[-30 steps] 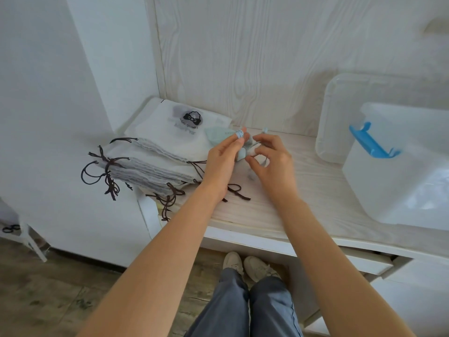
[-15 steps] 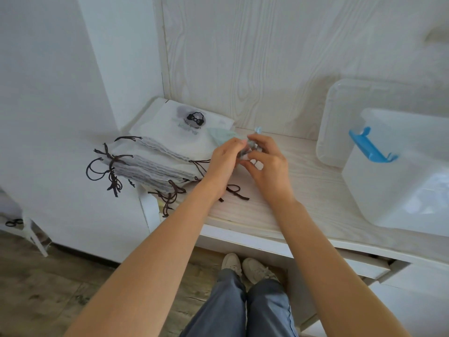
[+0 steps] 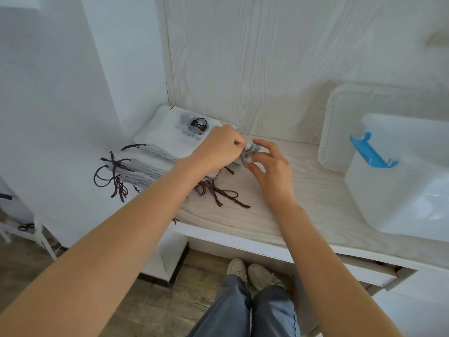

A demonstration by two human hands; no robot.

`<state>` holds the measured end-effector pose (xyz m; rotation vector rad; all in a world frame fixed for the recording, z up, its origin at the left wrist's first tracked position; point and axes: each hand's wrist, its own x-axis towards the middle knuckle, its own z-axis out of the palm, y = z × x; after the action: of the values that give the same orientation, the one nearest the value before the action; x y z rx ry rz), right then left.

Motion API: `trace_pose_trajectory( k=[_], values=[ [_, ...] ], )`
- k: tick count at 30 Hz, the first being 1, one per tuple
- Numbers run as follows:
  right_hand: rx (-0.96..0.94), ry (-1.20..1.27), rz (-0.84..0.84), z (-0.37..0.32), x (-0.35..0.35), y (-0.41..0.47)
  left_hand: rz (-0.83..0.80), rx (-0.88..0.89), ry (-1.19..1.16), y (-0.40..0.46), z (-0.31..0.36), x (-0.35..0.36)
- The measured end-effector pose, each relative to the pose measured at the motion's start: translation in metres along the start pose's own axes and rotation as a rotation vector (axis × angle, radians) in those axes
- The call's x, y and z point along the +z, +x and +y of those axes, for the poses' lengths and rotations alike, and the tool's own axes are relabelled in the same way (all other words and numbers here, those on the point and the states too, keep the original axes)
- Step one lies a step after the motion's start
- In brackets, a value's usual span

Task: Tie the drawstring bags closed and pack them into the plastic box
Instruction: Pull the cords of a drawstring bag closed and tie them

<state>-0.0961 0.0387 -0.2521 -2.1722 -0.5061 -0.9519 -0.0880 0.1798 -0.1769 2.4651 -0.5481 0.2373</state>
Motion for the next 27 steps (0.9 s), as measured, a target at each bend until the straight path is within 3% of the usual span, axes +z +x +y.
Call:
trace_pose_trajectory(
  k=[9,12,18,22,27],
  values=[
    [0.075,-0.008,-0.002,-0.001,0.001,-0.001,0.101,0.203,0.506,-0.006,-0.003,-0.004],
    [0.113,-0.018,-0.021,0.001,0.001,-0.001,0.081,0.224,0.422,-0.006,-0.008,-0.008],
    [0.292,-0.081,-0.056,0.001,-0.001,-0.002,-0.121,0.237,0.214,-0.012,-0.012,-0.009],
    [0.34,-0.138,-0.085,0.001,-0.002,-0.001,-0.243,0.264,0.255,-0.015,-0.009,-0.009],
    [0.329,-0.234,-0.071,-0.001,-0.003,-0.001,-0.102,0.404,0.232,-0.02,-0.007,-0.006]
  ],
)
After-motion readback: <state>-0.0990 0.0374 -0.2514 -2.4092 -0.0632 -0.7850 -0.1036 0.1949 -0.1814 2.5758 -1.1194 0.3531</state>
